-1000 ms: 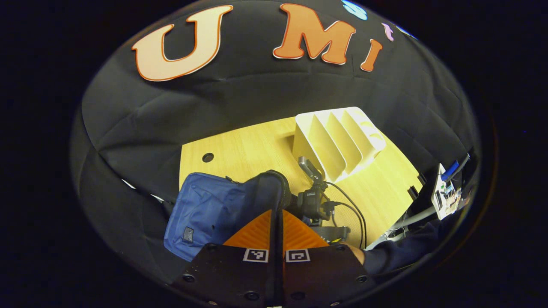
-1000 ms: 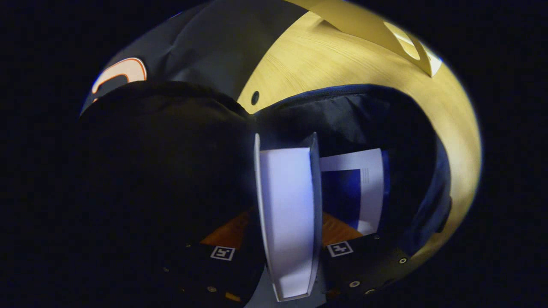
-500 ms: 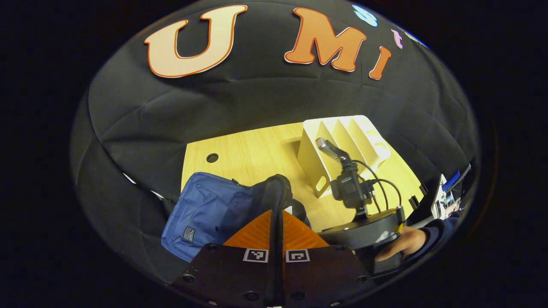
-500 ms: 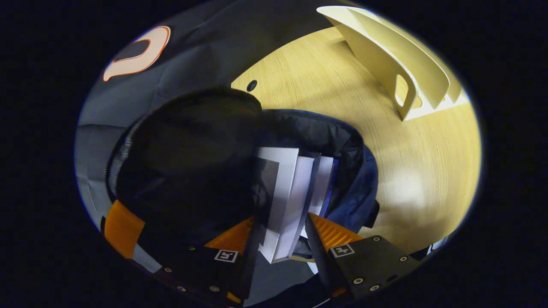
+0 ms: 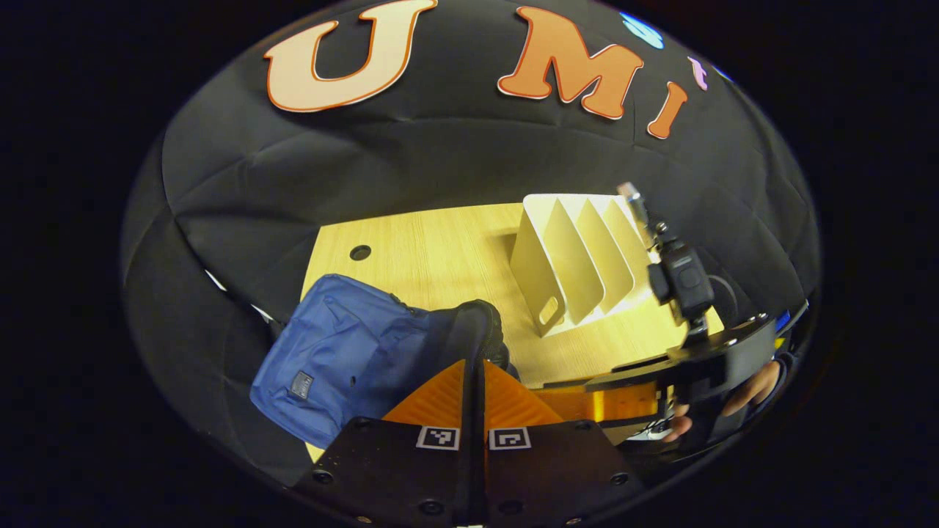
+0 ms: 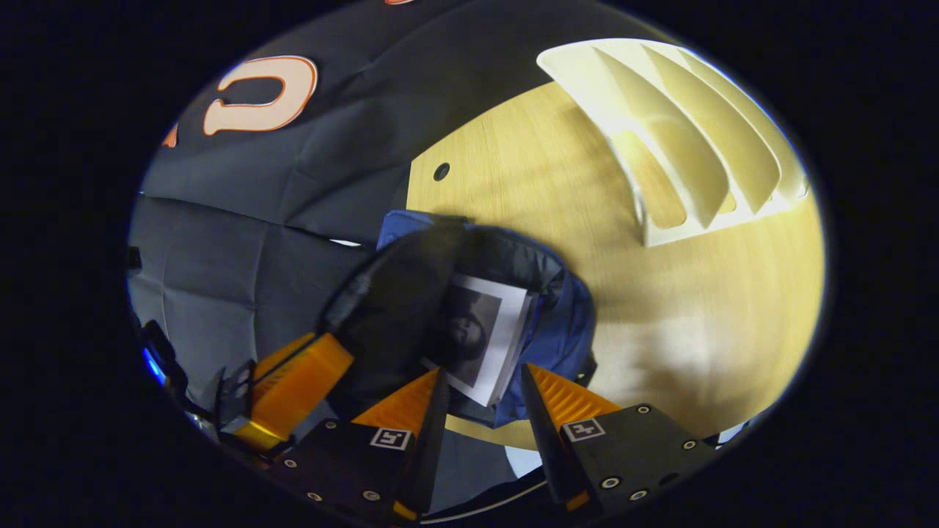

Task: Open the schoolbag, grab two books from the bookshelf and put them into the schoolbag.

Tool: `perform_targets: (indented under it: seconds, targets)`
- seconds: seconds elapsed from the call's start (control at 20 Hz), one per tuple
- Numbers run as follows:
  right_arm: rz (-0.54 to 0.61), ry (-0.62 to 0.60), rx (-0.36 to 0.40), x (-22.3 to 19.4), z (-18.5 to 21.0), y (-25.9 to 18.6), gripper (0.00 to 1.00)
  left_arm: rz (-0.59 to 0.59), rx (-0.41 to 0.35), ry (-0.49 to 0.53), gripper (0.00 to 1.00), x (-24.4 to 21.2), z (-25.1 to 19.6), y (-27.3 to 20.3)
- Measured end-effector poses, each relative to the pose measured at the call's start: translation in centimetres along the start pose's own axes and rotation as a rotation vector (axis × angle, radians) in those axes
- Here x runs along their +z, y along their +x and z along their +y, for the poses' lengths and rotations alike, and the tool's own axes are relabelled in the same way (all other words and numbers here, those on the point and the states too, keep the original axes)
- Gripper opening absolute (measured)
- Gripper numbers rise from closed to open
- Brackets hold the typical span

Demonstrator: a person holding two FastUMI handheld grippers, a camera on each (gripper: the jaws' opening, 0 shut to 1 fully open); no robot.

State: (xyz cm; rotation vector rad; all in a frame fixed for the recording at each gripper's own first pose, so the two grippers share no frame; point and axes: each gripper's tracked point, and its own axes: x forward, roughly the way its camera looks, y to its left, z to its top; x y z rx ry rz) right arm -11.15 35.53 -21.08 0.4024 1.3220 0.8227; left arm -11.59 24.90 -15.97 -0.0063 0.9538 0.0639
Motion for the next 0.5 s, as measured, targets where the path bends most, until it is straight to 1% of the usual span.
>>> perform_targets:
  seconds: [0.1,0.25,0.35,0.4,0.5]
  targets:
    - [-0.046,-0.012,-0.014,1.6,-1.5,-1.9,0.6,0.03,-0.01,-0.025,0.01,-1.7,-1.5,1.7]
    - [-0.137,-0.051,-0.049,4.3,-4.0,-4.7,0.6,0.052,0.004,-0.064,0.0,-3.6,-2.9,3.5]
    - [-0.185,-0.074,-0.062,5.8,-5.0,-6.4,0.6,0.061,0.02,-0.075,0.01,-4.6,-3.6,4.5]
    - [-0.195,-0.08,-0.047,6.2,-5.1,-7.3,0.6,0.065,0.033,-0.094,0.01,-4.9,-3.8,4.8]
    - [-0.243,-0.086,-0.053,7.6,-6.1,-8.8,0.6,0.077,0.069,-0.11,0.01,-5.6,-3.8,5.1]
